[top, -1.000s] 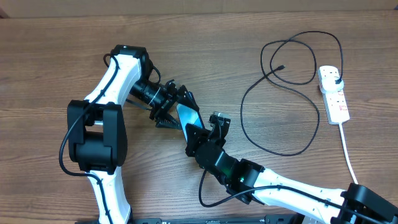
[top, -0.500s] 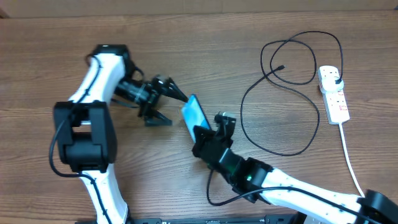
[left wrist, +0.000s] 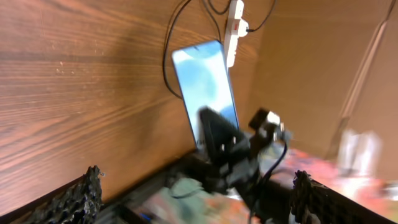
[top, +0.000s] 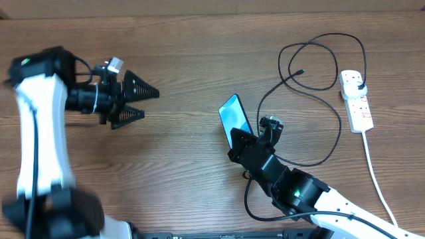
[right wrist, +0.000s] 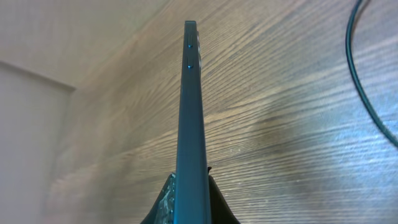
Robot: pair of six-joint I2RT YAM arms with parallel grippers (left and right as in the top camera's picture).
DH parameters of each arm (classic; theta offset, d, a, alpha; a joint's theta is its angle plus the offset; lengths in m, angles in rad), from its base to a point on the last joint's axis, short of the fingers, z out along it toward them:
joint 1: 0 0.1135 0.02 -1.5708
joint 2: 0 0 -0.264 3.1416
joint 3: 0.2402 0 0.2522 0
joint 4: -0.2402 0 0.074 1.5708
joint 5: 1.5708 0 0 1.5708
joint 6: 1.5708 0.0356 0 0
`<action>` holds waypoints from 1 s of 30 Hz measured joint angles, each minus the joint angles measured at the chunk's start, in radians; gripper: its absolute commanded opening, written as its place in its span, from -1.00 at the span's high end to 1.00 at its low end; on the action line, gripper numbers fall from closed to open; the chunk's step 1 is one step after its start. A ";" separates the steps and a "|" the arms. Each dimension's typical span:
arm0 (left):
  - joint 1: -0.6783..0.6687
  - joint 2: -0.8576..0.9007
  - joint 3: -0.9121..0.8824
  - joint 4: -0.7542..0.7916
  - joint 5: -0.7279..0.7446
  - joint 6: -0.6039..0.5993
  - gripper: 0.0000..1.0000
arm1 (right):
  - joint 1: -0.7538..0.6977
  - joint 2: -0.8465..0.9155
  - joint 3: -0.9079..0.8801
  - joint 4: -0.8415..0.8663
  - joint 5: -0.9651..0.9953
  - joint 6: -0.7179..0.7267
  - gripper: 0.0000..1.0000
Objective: Plug charger to phone and switch on socket
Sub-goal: 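Rotate phone with right gripper and hand it back to left gripper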
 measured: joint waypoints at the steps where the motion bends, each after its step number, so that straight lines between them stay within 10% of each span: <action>1: -0.003 -0.066 0.000 -0.001 -0.019 0.000 -1.00 | 0.000 0.000 0.000 -0.002 -0.001 0.023 0.92; 15: -0.008 -0.383 -0.151 0.194 -0.246 -0.220 -0.99 | 0.000 0.057 0.000 0.003 -0.032 0.385 0.92; 30: -0.035 -0.260 -0.740 0.657 0.203 -0.662 -0.94 | 0.000 0.061 0.000 0.187 -0.164 0.616 0.92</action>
